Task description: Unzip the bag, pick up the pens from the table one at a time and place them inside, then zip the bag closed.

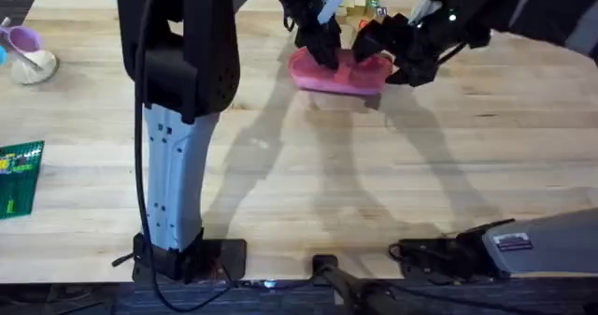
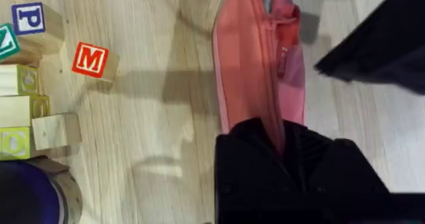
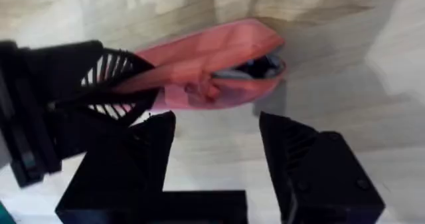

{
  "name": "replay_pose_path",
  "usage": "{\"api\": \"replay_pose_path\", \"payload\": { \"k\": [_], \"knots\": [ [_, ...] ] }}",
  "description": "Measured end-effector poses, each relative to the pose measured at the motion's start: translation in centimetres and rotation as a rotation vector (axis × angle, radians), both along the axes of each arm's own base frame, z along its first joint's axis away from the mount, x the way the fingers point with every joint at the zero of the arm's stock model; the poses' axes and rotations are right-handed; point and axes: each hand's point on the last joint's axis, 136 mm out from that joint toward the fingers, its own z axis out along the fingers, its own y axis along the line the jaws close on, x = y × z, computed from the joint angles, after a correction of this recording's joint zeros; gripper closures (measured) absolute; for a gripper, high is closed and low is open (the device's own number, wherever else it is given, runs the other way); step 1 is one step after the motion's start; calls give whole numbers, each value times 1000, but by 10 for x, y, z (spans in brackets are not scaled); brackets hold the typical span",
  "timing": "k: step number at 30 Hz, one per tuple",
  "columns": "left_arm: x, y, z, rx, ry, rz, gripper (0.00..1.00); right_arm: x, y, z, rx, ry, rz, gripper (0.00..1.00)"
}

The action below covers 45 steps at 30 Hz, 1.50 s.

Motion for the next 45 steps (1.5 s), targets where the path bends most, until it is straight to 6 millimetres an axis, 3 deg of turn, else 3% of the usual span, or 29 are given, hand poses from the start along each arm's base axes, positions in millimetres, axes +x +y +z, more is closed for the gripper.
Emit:
{"api": "replay_pose_path", "payload": {
  "k": [8,13,19,24,33,41,45],
  "knots": [
    [0,0,0,0,0,0,957,18,3,-13,6,-24,-24,257],
    [0,0,0,-1,-1,0,959,22,-1,-20,-14,-15,-67,328],
    [1,0,0,1,-6,1,960,23,-6,-21,-33,-17,-113,581],
    [2,0,0,1,-8,1,959,24,-8,-21,-35,-15,-150,638],
    [3,0,0,2,-15,1,960,24,-12,-22,-44,-15,-191,956],
    [3,0,0,2,-15,1,960,24,-13,-22,-43,-13,-194,965],
    [3,-1,0,-4,-17,0,960,19,-14,-12,-37,-30,-195,968]
  ]
}}
